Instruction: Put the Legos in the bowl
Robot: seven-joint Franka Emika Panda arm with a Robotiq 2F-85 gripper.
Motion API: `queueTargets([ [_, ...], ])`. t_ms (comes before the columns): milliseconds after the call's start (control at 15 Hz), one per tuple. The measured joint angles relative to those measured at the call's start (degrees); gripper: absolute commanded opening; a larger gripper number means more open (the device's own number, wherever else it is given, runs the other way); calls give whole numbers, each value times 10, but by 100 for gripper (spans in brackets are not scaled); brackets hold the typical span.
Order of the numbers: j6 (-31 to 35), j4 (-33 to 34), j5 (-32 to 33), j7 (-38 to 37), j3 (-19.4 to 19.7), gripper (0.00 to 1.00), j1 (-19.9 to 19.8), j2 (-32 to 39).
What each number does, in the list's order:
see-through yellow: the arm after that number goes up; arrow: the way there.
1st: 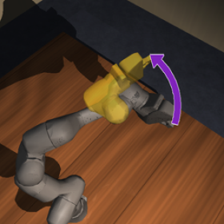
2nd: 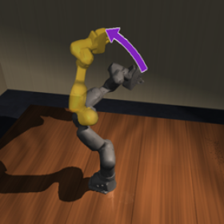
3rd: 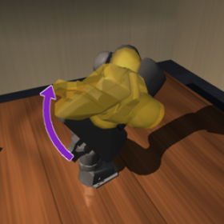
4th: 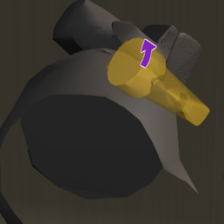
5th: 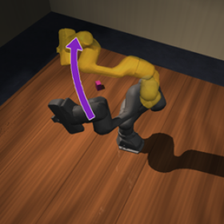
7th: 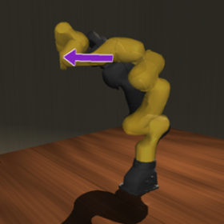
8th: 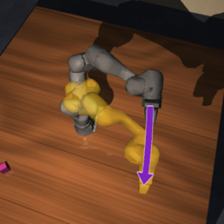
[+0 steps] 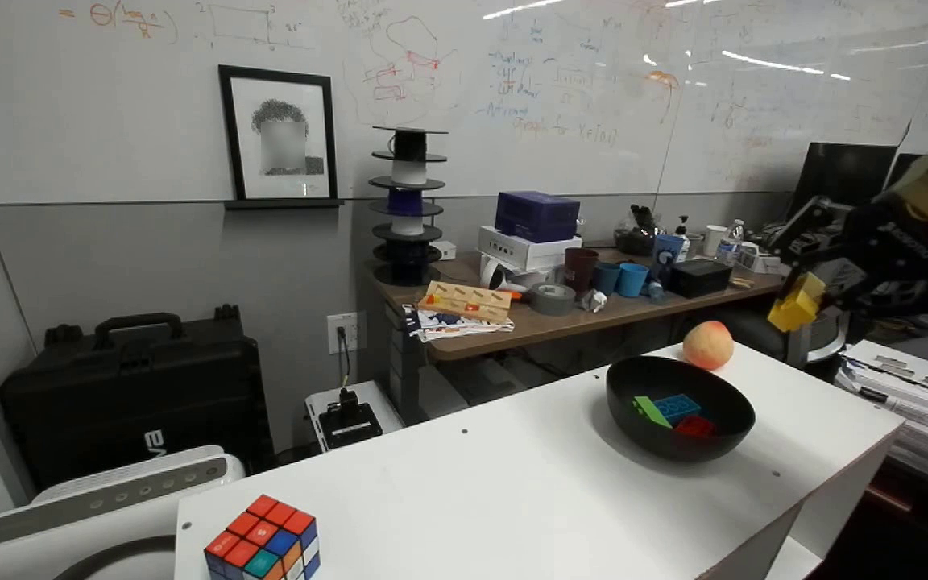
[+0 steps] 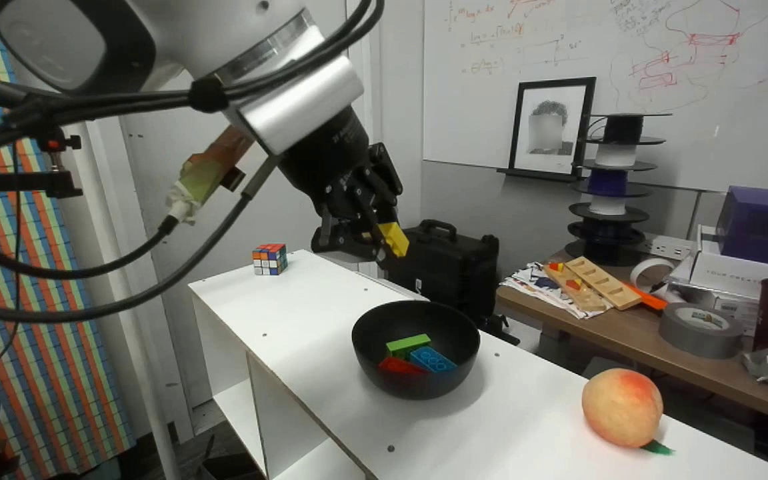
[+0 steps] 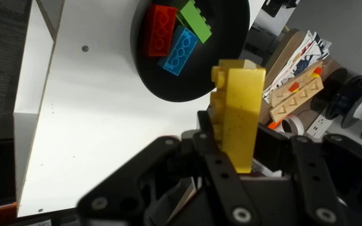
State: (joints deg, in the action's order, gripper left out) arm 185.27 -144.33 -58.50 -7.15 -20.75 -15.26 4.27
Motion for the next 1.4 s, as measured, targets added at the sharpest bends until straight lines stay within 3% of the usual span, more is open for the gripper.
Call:
queueTargets([
  [267, 8, 50, 52, -3, 7, 19, 23, 78],
  [400, 9, 70, 86, -13, 44, 19, 57, 123],
  [533, 7, 86, 118, -32, 104, 23, 107, 164],
  [600, 4, 95, 128, -40, 140, 52, 139, 182],
  [733, -6, 110, 138, -53, 205, 60, 195, 207],
  [1067, -26, 131, 150, -79, 300, 100, 305, 210],
  [1400, -41, 104, 188, -82, 374, 100, 457, 171],
])
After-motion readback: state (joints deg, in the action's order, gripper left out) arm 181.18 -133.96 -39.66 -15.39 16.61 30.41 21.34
